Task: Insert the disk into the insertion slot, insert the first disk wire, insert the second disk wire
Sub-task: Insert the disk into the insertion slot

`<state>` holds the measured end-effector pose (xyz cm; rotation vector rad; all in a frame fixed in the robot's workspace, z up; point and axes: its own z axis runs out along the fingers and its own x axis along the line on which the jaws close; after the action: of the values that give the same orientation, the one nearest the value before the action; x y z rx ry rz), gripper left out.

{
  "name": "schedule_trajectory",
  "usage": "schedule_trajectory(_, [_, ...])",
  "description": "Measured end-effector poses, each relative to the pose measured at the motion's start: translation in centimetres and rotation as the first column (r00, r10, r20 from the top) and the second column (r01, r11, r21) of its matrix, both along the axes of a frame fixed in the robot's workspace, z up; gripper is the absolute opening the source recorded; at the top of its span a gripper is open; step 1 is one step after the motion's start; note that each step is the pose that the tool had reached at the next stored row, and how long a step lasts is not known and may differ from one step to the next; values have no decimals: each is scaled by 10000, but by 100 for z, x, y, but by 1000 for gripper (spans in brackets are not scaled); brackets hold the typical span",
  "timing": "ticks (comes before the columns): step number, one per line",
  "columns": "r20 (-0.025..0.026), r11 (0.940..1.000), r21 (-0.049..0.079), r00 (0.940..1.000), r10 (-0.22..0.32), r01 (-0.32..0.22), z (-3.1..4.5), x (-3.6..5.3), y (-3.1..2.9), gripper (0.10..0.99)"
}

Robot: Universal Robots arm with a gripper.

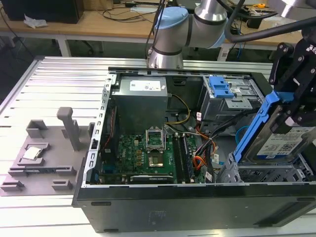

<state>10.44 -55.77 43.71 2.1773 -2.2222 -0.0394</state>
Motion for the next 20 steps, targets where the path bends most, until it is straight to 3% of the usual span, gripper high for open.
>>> schedule_trajectory(10, [-1, 10000, 0, 10000, -2, 2, -121, 6, 23, 365])
schedule_trajectory(16, [-1, 10000, -8, 10000, -1, 1, -292, 9, 23, 365])
schedule_trajectory(20, [-1, 10000, -7, 10000, -1, 1, -330, 9, 24, 365])
